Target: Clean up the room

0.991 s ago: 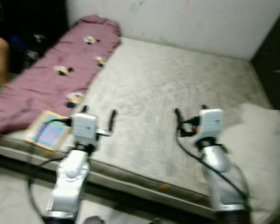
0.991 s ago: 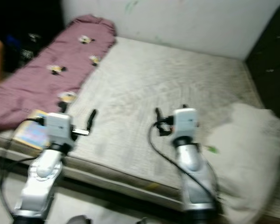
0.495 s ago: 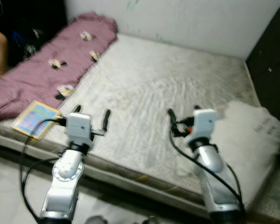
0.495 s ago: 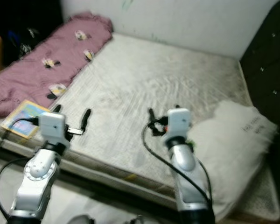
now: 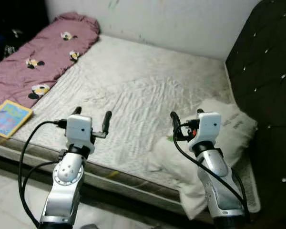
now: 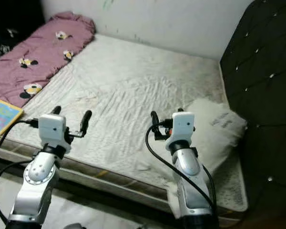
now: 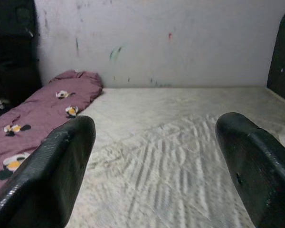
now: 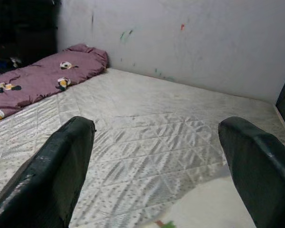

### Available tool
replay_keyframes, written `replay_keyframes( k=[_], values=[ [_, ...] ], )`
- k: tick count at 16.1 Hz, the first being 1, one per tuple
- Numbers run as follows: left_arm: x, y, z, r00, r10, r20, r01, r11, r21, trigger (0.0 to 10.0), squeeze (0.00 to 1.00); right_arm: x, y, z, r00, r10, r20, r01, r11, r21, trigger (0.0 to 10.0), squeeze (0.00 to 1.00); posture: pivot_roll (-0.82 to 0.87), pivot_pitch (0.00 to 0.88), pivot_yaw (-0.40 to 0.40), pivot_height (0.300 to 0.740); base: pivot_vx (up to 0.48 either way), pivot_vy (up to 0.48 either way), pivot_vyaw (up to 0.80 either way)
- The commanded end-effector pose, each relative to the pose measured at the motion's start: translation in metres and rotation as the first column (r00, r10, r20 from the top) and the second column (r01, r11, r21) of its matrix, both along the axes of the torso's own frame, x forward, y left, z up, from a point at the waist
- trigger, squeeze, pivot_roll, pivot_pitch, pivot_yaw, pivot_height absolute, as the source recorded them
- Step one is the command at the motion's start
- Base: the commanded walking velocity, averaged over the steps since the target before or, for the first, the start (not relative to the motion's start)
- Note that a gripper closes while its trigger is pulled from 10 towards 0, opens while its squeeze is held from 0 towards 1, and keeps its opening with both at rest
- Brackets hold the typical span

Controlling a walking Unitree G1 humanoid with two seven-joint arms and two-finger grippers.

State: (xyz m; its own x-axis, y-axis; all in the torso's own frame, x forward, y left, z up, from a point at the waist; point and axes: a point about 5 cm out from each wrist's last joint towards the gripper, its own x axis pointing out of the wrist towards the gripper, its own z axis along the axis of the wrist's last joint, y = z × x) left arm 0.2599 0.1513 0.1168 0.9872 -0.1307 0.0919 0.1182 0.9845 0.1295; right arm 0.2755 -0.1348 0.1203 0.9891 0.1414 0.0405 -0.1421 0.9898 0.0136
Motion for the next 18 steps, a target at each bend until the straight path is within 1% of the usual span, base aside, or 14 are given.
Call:
replay_keyframes(
  k=[1,7,8,9,13,15,18],
  values=[
    [0.001,-0.007,0.002,1.000,-0.022,0.007,0.023,1.000,-0.007,10.0,0.00,0.000,-0.009,-0.001,1.000,-0.026,-0.010,0.026,1.000,-0.006,10.0,0.00,-0.03,0.024,-0.081,0.740,0.000,-0.296,0.00],
    [0.001,-0.008,0.002,1.000,-0.026,0.006,0.026,1.000,-0.007,10.0,0.00,0.000,-0.009,0.000,1.000,-0.029,-0.011,0.028,1.000,-0.006,10.0,0.00,-0.03,0.025,-0.081,0.740,0.000,-0.296,0.00],
    [0.001,-0.008,0.002,1.000,-0.029,0.007,0.029,1.000,-0.006,10.0,0.00,0.000,-0.009,-0.001,0.999,-0.030,-0.015,0.030,1.000,-0.006,10.0,0.00,-0.03,0.025,-0.081,0.740,0.000,-0.296,-0.48],
    [0.001,-0.009,0.002,0.999,-0.038,0.005,0.038,0.999,-0.013,10.0,0.00,0.000,-0.009,-0.001,0.999,-0.032,-0.016,0.032,0.999,-0.002,10.0,0.00,-0.03,0.025,-0.081,0.740,0.000,0.000,-0.80],
    [-0.001,-0.009,-0.002,1.000,-0.030,-0.008,0.030,0.999,-0.027,10.0,0.00,-0.002,-0.011,-0.004,0.999,-0.038,-0.025,0.037,0.999,-0.006,10.0,0.00,-0.04,0.016,-0.066,0.740,0.000,0.000,0.00],
    [-0.002,-0.010,-0.008,0.998,-0.042,-0.038,0.041,0.999,-0.031,10.0,0.00,-0.002,-0.010,-0.010,0.998,-0.037,-0.047,0.037,0.999,-0.003,10.0,0.00,-0.04,0.010,-0.044,0.740,0.000,0.000,-0.80],
    [0.002,-0.011,-0.011,0.998,-0.051,-0.047,0.049,0.998,-0.032,10.0,0.00,0.003,-0.009,-0.014,0.998,-0.043,-0.054,0.043,0.999,0.002,10.0,0.00,-0.03,0.000,-0.033,0.740,0.000,0.000,-0.73]
  ],
)
